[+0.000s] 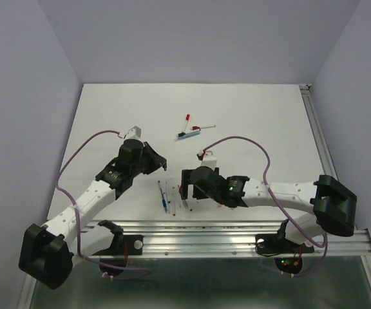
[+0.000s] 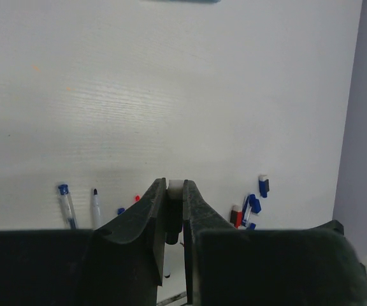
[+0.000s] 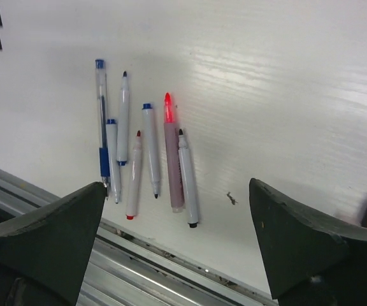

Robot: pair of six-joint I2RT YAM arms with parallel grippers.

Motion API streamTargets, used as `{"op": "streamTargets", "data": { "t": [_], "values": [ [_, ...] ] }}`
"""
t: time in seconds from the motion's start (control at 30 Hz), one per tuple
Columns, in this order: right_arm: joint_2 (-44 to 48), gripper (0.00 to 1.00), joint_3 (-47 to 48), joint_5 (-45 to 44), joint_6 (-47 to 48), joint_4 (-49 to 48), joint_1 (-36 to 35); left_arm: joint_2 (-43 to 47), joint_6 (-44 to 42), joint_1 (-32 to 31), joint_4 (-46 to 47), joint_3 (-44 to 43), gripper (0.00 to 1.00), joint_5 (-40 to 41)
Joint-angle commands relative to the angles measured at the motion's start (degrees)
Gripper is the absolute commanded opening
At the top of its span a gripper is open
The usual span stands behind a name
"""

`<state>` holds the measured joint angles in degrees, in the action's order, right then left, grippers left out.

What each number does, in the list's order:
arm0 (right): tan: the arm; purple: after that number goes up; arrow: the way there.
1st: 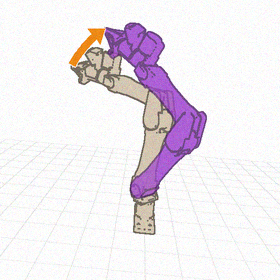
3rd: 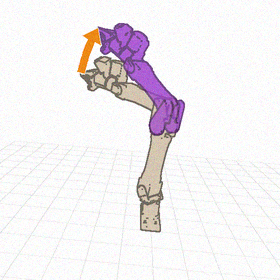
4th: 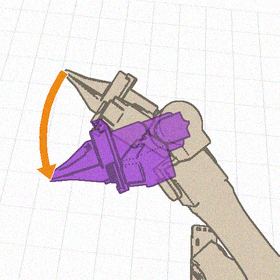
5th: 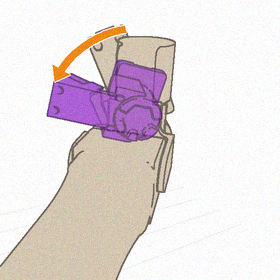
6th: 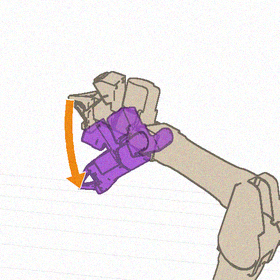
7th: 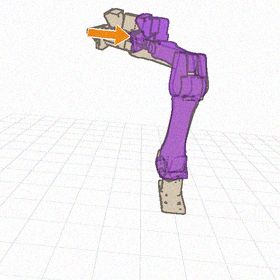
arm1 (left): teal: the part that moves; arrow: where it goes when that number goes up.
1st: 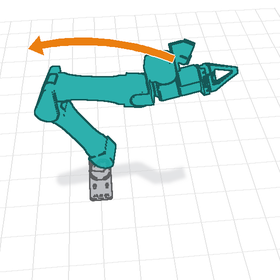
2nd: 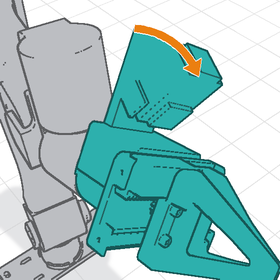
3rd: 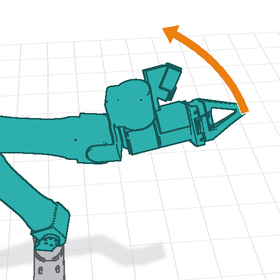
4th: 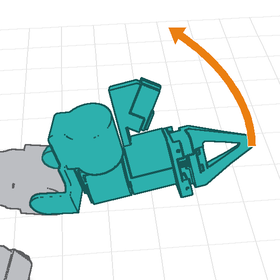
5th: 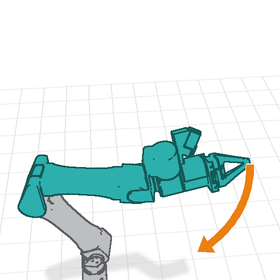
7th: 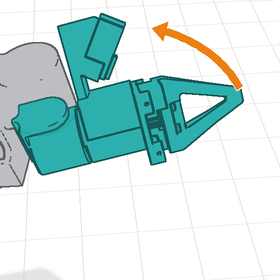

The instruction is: Open the pen caps

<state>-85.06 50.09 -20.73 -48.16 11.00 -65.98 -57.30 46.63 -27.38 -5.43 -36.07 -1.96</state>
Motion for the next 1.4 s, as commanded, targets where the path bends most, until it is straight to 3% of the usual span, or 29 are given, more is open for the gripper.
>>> {"op": "streamTargets", "data": {
  "t": [0.0, 0.13, 0.3, 0.53, 0.73, 0.93, 1.13, 1.37],
  "values": [
    [5.5, 1.00, -0.5, -12.6, -9.5, 8.4, 0.3, 0.0, -1.9, -2.1, 5.2, 0.7, 0.00, -5.4],
    [11.0, 1.00, -2.7, -20.7, -24.6, 18.8, 0.3, -1.8, -1.8, -6.9, 7.7, 0.3, 0.00, -5.5],
    [18.1, 1.00, -7.3, -26.5, -34.8, 27.0, 0.4, -8.9, -2.3, -15.7, 9.9, -2.6, 0.00, -4.2],
    [27.2, 1.00, -10.6, -30.1, -41.6, 34.4, 0.3, -22.1, -2.6, -24.6, 12.7, -7.6, 0.00, -6.7],
    [33.5, 1.00, -13.8, -30.2, -41.4, 34.7, 0.3, -31.8, -2.2, -27.4, 13.0, -12.3, 0.00, -7.5],
    [35.8, 1.00, -14.6, -29.0, -39.6, 34.3, 0.3, -37.0, -2.6, -27.8, 13.2, -16.0, 0.13, -7.5],
    [34.8, 1.00, -14.3, -28.8, -38.9, 34.3, 0.3, -42.3, -1.9, -28.4, 13.2, -18.9, 0.15, -8.4],
    [34.9, 1.00, -14.3, -28.7, -38.6, 33.6, 0.4, -43.1, -1.6, -28.6, 12.8, -20.1, 0.38, -8.9]
  ]
}}
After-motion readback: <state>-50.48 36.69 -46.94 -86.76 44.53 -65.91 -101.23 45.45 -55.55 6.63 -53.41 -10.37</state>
